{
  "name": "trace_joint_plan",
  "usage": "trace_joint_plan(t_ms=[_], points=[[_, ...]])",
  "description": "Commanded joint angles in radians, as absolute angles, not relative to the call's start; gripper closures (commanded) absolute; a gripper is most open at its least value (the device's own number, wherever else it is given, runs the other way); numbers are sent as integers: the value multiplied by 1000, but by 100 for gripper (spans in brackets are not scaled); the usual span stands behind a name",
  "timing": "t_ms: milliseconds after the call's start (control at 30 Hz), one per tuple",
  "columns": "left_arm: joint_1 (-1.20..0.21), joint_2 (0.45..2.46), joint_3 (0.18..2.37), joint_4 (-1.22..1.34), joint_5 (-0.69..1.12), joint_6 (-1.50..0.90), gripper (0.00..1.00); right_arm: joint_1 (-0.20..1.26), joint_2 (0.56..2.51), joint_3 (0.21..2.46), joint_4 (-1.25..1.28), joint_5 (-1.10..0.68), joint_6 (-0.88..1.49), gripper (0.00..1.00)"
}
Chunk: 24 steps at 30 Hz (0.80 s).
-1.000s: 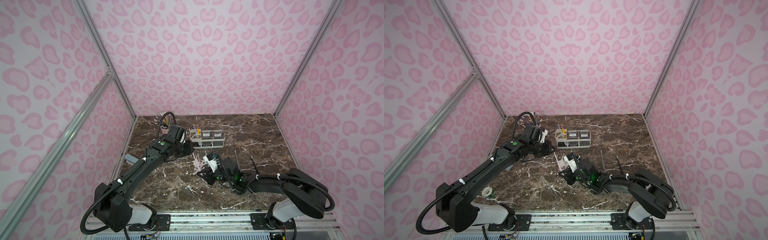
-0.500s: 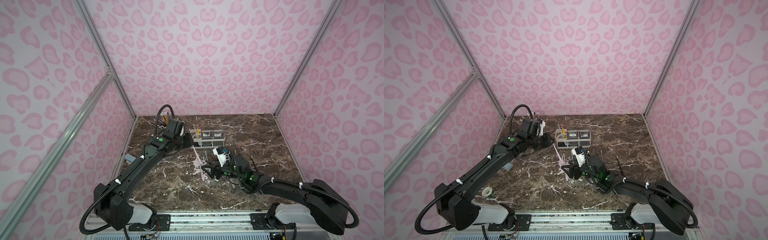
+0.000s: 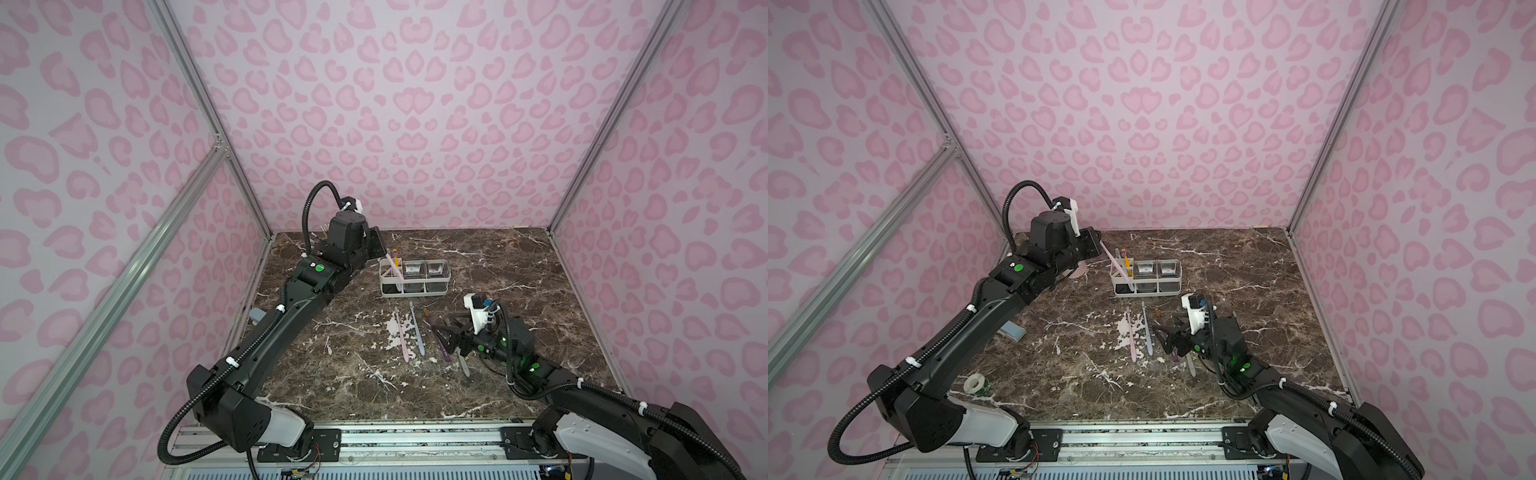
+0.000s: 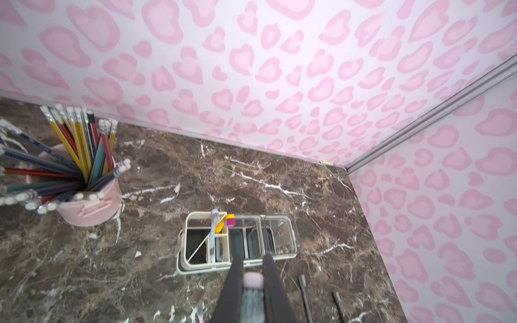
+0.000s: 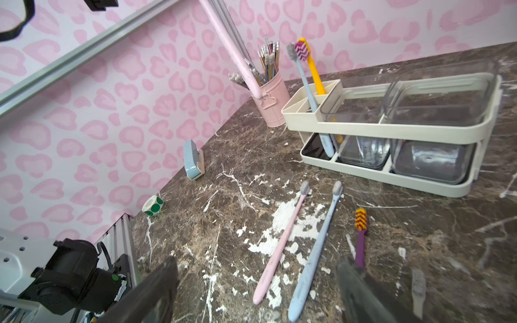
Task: Place the toothbrush into the toothbrush holder
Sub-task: Pick up the toothbrush from the center of the board, then place the toothbrush in the toothbrush holder.
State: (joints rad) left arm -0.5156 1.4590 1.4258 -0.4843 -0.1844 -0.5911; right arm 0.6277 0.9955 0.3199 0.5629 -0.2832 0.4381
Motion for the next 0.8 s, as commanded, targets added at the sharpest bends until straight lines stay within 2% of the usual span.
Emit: trace_joint_plan(t_ms=[0, 200, 767], points=[[-539, 1457, 1394, -313, -314, -529, 98, 627, 974, 303, 621, -282, 438, 6], [-564, 1485, 1333, -213, -371, -498, 98, 616, 952, 272, 641, -266, 439, 2], [-610, 1594, 1303, -107, -467, -402, 98, 608, 956, 257, 662, -271, 449, 1]])
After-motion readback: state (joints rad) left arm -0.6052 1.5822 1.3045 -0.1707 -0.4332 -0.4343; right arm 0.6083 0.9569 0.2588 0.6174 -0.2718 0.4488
